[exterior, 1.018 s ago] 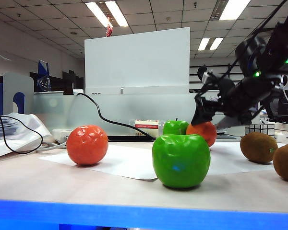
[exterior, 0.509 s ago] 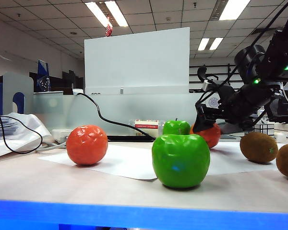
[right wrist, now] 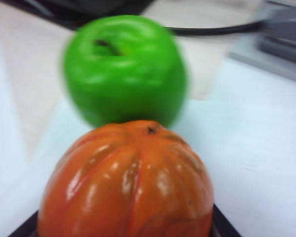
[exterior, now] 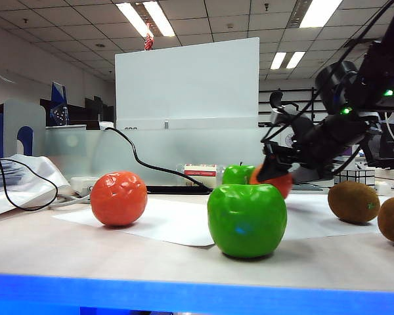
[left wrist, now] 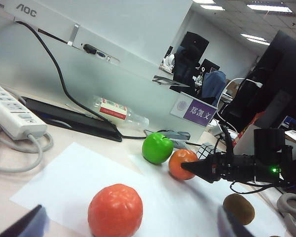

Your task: Put the same fruits together.

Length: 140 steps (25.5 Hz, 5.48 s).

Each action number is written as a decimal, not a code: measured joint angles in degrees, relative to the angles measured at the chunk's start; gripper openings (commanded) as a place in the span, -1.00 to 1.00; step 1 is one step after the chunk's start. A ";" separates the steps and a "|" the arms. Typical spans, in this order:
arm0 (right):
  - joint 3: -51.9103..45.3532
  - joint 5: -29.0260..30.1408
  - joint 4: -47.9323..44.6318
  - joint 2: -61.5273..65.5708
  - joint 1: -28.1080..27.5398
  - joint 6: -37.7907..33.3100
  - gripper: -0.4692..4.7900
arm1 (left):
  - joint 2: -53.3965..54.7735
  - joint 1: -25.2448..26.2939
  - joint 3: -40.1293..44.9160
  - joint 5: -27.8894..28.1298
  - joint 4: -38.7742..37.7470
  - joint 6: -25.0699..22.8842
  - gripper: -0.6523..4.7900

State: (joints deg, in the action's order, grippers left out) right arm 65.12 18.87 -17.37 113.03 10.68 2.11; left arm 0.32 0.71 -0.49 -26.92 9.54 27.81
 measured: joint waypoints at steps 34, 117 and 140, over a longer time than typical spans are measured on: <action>5.62 3.30 11.91 0.76 18.97 6.78 -0.84 | -0.02 0.00 0.00 -5.44 -0.35 -1.20 0.93; 8.74 -3.91 68.76 -46.80 14.64 11.72 1.00 | 46.93 -42.49 -23.19 9.97 -0.61 -29.55 1.00; -14.27 4.94 57.20 -45.16 15.54 7.13 1.00 | 66.86 -48.13 -23.65 9.94 12.07 -31.10 1.00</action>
State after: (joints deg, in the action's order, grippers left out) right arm 50.85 23.81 39.83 67.88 26.22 9.23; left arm 67.18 -47.42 -24.14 -16.97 21.61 -3.29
